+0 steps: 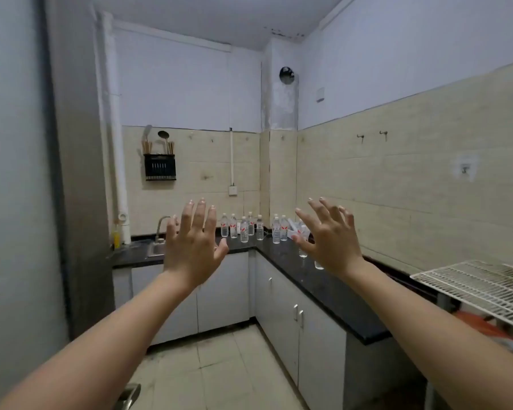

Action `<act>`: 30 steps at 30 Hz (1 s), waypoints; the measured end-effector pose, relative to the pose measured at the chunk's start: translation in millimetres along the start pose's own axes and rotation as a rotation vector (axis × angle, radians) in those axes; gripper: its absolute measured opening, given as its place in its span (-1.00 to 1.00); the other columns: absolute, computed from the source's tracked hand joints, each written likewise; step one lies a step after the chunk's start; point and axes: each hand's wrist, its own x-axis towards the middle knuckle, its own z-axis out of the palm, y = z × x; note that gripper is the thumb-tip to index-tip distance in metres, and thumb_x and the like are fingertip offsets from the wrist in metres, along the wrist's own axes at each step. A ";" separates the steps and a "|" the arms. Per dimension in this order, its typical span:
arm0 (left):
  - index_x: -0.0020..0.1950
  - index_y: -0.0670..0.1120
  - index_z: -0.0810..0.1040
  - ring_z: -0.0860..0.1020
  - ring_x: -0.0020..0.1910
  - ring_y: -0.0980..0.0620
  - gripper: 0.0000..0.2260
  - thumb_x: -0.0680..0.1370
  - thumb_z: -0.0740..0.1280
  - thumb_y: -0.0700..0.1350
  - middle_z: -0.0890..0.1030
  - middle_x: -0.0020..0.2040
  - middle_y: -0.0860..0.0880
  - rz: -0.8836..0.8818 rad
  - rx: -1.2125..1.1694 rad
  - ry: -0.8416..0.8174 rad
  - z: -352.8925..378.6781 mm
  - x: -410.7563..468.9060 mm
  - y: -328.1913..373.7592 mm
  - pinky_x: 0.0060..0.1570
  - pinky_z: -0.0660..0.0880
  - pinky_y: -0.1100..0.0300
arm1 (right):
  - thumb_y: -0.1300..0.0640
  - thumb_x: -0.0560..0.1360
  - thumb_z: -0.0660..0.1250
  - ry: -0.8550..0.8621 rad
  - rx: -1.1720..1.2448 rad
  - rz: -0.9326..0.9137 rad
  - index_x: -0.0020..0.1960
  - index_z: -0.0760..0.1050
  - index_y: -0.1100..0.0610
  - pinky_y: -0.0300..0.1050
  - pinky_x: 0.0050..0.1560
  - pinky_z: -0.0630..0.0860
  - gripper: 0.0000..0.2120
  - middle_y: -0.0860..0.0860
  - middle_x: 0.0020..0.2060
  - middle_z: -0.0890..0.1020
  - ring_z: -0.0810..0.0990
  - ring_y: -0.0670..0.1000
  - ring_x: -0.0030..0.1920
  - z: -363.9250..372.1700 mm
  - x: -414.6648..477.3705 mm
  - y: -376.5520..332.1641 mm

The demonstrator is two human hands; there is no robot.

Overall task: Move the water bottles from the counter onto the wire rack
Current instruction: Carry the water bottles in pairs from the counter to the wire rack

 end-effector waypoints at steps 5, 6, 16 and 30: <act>0.21 -0.19 0.42 0.40 0.21 -0.21 -0.46 0.38 0.06 0.12 0.55 0.20 -0.25 0.007 -0.020 0.019 63.8 26.6 19.3 0.06 0.49 -0.13 | -0.16 0.33 0.10 0.053 -0.024 -0.005 0.01 0.61 0.11 0.22 -0.02 0.52 -0.51 0.17 0.01 0.66 0.64 0.21 0.04 60.6 9.0 32.8; 0.21 -0.19 0.40 0.39 0.21 -0.20 -0.47 0.38 0.07 0.11 0.55 0.20 -0.25 0.008 -0.021 0.021 74.7 33.2 22.5 0.06 0.49 -0.13 | -0.16 0.33 0.10 0.059 -0.035 -0.020 -0.01 0.61 0.10 0.21 -0.03 0.53 -0.52 0.16 0.00 0.66 0.64 0.20 0.03 71.5 12.0 39.1; 0.18 -0.18 0.45 0.34 0.20 -0.13 -0.51 0.39 0.10 0.08 0.58 0.16 -0.22 -0.072 0.056 -0.026 196.6 83.6 6.4 0.03 0.49 -0.12 | -0.17 0.33 0.14 0.067 0.117 -0.103 0.05 0.55 0.04 0.08 0.03 0.53 -0.56 0.09 0.02 0.65 0.54 0.11 0.11 230.4 73.3 55.1; 0.15 -0.20 0.53 0.33 0.18 -0.09 -0.50 0.38 0.09 0.07 0.61 0.11 -0.18 -0.183 0.169 -0.162 345.6 108.4 -135.9 0.02 0.50 -0.05 | -0.15 0.37 0.13 -0.119 0.266 -0.158 0.08 0.57 0.08 0.10 0.01 0.54 -0.55 0.13 0.03 0.65 0.62 0.16 0.08 418.5 153.5 -35.3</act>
